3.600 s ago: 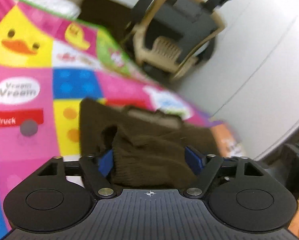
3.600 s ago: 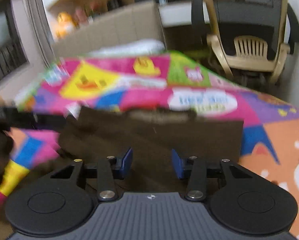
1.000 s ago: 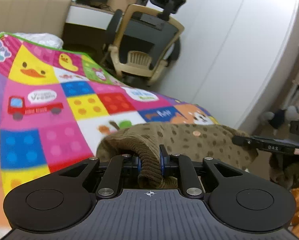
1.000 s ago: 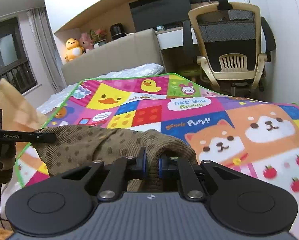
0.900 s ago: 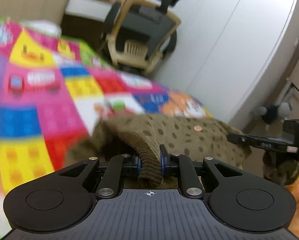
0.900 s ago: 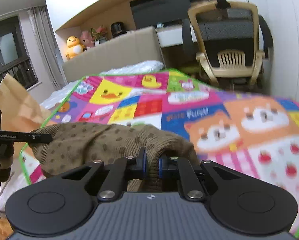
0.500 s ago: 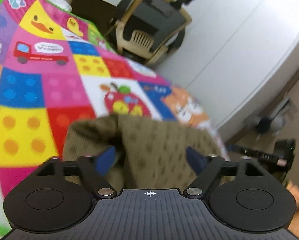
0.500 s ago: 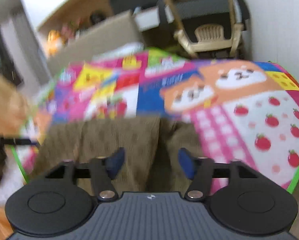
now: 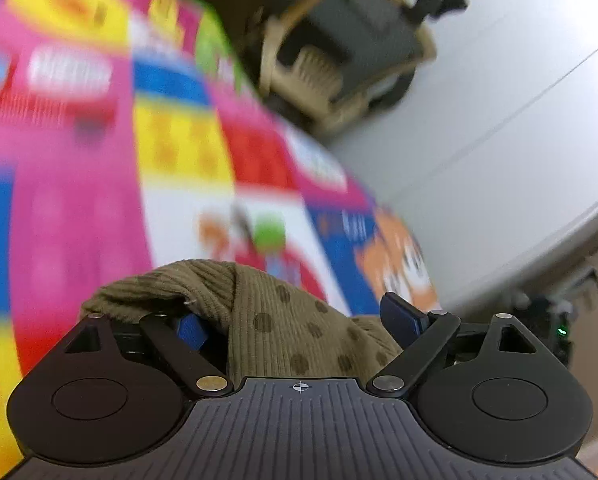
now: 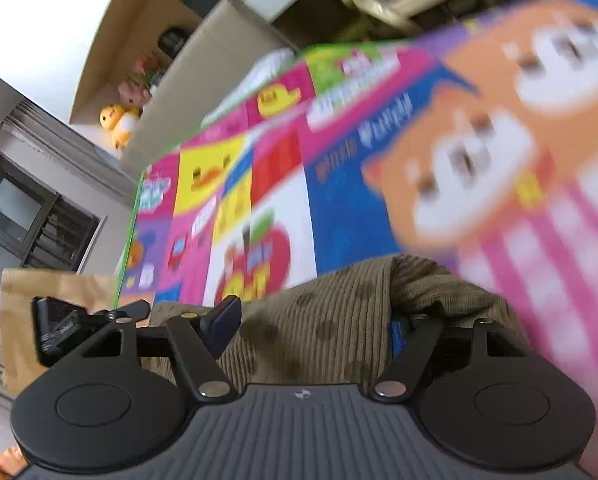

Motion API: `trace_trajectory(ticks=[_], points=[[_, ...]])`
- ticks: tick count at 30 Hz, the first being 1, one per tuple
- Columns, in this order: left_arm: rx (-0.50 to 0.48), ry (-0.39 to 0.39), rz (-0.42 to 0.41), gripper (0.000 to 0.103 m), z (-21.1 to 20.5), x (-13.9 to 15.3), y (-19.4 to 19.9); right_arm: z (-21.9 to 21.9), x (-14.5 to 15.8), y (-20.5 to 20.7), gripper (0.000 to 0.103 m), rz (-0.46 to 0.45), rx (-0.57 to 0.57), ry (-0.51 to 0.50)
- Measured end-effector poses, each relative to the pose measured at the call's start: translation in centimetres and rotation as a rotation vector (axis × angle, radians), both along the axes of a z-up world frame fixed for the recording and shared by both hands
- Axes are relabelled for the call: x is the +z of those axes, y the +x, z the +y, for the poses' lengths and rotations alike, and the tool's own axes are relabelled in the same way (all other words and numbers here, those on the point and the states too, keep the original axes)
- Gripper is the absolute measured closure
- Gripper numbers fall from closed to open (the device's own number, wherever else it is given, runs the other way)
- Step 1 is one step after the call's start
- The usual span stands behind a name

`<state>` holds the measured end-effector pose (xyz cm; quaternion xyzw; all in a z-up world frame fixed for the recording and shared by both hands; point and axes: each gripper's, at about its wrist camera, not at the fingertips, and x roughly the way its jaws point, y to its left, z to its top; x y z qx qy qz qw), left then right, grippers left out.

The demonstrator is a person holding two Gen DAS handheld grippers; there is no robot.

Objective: Fold clothes

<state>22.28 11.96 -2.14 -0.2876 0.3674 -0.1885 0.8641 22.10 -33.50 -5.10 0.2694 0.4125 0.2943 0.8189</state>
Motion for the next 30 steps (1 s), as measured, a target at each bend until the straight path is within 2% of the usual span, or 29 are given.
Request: trace_trajectory(ticks=[2, 4, 7, 10, 14, 18, 20, 23, 25, 26, 28, 30], points=[[0.030, 0.083, -0.087, 0.013, -0.2, 1.1, 1.9, 0.5, 0.9, 1.9, 0.032, -0.087, -0.045, -0.036], [0.058, 0.194, -0.133, 0.012, -0.5, 1.4, 3.4, 1.2, 1.6, 3.5, 0.032, -0.163, -0.082, -0.108], [0.077, 0.324, -0.139, 0.012, -0.7, 1.4, 3.9, 1.5, 1.9, 5.2, 0.032, -0.177, -0.126, -0.238], [0.054, 0.285, -0.183, 0.010, -0.3, 2.6, 2.1, 0.3, 2.7, 4.3, 0.030, -0.208, -0.159, -0.256], [-0.044, 0.198, -0.299, 0.008, -1.4, 5.1, 1.3, 1.4, 4.5, 2.4, 0.029, -0.351, -0.177, -0.352], [-0.067, 0.240, -0.242, 0.007, -3.1, 2.6, 2.6, 6.4, 4.4, 2.7, 0.029, -0.450, -0.120, -0.531], [-0.078, 0.261, -0.213, 0.007, -3.9, 1.3, 3.2, 9.0, 2.3, 3.5, 0.029, -0.441, -0.054, -0.685], [-0.096, 0.292, -0.170, 0.007, -5.2, -0.5, 4.2, 10.3, -0.7, 3.8, 0.024, -0.428, 0.001, -0.795], [-0.102, 0.312, -0.143, 0.007, -5.9, -1.5, 4.7, 10.3, -0.2, 3.1, 0.023, -0.447, -0.010, -0.811], [-0.091, 0.317, -0.142, 0.007, -5.9, -1.1, 4.4, 10.1, 0.3, 2.5, 0.023, -0.458, -0.021, -0.813], [-0.084, 0.336, -0.165, 0.007, -5.9, 0.0, 3.1, 9.9, 1.4, 0.8, 0.022, -0.492, -0.031, -0.809], [-0.100, 0.394, -0.196, 0.007, -6.1, 0.5, 1.4, 9.7, 1.9, -1.8, 0.017, -0.531, -0.002, -0.809]])
